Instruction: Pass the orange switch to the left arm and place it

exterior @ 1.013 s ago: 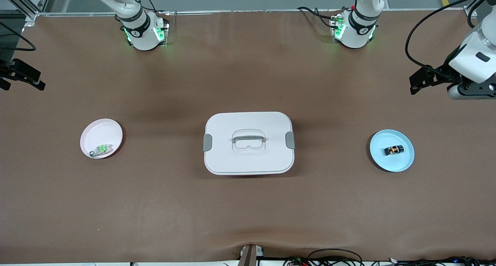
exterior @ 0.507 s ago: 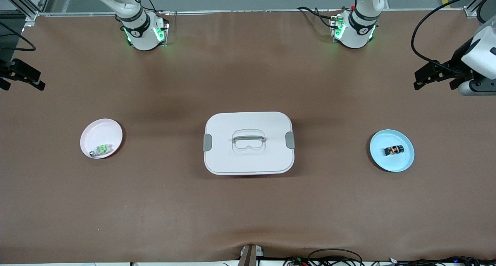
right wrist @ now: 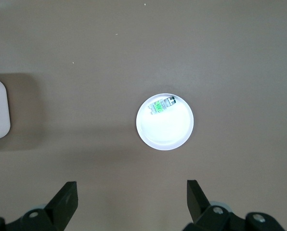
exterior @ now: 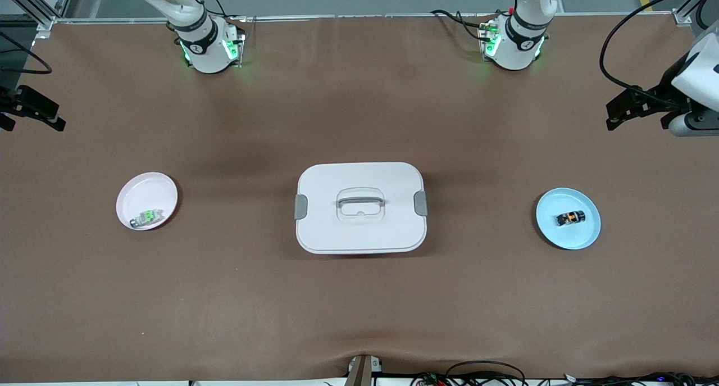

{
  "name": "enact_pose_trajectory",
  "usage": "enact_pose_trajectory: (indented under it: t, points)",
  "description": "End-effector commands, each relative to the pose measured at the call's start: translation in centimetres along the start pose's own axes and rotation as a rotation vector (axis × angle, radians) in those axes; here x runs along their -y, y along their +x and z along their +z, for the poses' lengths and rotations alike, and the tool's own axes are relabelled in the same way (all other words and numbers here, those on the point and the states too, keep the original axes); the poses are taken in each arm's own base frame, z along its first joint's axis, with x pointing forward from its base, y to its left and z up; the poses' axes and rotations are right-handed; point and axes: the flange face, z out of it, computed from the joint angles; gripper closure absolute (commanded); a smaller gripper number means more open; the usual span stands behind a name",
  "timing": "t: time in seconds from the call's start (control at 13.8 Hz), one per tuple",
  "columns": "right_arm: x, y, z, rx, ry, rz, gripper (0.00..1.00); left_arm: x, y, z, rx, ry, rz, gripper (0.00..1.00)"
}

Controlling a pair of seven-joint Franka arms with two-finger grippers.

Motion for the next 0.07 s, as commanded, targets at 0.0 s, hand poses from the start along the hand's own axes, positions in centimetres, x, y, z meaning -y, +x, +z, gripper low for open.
enact_pose_trajectory:
  t: [0.0]
  points:
    - [-0.02,-0.47,-0.14,-0.003,-0.009,-0.010,0.00,0.21,0.08,-1.03,-0.009,0.017,0.006,0.00]
